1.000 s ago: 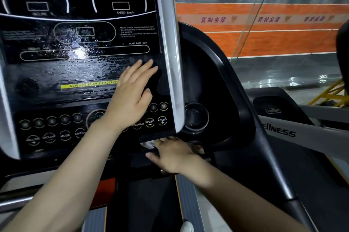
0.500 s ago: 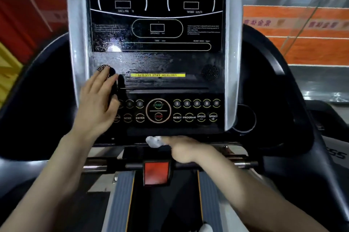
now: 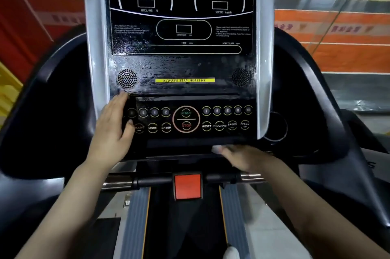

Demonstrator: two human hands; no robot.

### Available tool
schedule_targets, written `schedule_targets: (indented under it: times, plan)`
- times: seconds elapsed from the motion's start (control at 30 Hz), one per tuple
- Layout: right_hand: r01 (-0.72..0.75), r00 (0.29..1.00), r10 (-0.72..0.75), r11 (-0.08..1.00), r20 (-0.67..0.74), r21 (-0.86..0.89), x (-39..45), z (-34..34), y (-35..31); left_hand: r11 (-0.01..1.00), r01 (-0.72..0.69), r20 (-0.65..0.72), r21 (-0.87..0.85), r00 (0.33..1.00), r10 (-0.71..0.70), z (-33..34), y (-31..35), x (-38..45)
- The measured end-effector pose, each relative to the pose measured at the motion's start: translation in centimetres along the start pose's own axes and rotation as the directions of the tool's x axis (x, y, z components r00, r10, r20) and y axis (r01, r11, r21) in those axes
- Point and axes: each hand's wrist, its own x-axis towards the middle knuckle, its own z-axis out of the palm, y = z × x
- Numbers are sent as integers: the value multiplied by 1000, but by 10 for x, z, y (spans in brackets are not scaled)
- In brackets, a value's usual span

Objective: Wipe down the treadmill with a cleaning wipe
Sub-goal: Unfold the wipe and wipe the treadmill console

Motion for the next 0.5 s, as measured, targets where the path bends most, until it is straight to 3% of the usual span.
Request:
schedule_targets:
  times: [0.07,0.13,0.2,0.33,0.43,0.5]
  plan:
    - [10,975,-6,1000,224,-14,1,9,-29,1000,-3,-5,-22,1000,3,-5,-3,-4]
    - [11,948,-20,999,317,31,7,16,-63,999,0,-7,-47,1000,0,-9,-6,-8]
    - [59,933,-59,998,354,10,18,27,-96,998,5,-13,-61,1000,-6,-12,-11,-11]
    - [11,938,61,979,341,-205,49,68,-152,1000,2,-53,-30,999,-4,-19,-25,-17]
    - [36,932,58,968,357,-250,56,82,-160,999,35,-76,-26,996,-37,-28,-35,-25]
    - [-32,946,131,948,297,-315,51,70,-148,999,37,-57,-32,998,-39,-34,-41,-28]
